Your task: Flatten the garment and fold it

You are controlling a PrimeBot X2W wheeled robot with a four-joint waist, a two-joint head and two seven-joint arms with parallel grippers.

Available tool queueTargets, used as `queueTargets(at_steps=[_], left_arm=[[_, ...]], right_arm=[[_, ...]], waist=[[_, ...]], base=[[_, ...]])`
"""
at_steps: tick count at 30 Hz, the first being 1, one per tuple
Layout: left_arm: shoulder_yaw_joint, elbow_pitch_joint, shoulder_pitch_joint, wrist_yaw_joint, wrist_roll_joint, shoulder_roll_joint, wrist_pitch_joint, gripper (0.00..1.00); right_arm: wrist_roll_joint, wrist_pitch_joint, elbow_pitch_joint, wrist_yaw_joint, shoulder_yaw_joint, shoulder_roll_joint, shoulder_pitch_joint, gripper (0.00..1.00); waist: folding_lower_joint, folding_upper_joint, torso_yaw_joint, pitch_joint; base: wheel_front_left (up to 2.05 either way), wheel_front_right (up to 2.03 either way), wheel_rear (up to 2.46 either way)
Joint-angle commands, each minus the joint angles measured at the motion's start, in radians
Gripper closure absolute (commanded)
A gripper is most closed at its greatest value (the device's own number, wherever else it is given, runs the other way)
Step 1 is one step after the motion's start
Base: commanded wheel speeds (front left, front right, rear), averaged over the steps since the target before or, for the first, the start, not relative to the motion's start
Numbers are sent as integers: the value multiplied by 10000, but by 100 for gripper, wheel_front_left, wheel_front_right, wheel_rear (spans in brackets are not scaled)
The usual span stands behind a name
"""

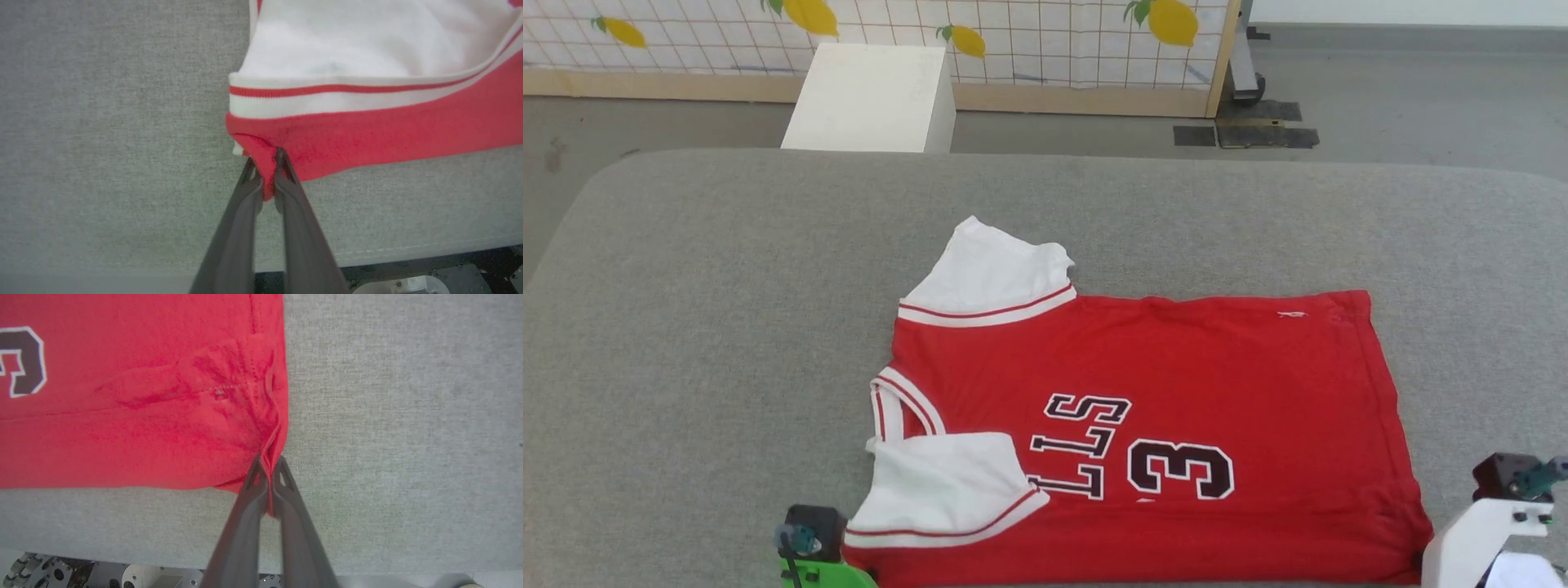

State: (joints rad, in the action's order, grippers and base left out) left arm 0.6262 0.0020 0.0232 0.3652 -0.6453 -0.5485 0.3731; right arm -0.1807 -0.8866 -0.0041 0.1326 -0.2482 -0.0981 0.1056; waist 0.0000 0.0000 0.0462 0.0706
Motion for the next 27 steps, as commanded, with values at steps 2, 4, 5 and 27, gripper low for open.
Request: queueTargets(at_steps=[2,4,5,27], left_arm=[[13,359,152,-180,-143,134,-161,100],[64,721,119,-289,-148,208,-271,100],[99,910,93,-352,-151,262,-327,100],[-1162,929,-1324,-973,831,732,-5601,0]], right_arm=[[0,284,292,-19,29,79,51,100],[38,432,595,-19,94,97,-12,100],[80,518,758,-19,98,79,-58,100],[-116,6030,-487,-19,939,-354,-1120,0]], waist=[[0,0,34,69],[0,0,36,83],[0,0,45,76],[0,0,-395,-308]], base=[[0,0,0],[0,0,0],[0,0,0],[0,0,0]])
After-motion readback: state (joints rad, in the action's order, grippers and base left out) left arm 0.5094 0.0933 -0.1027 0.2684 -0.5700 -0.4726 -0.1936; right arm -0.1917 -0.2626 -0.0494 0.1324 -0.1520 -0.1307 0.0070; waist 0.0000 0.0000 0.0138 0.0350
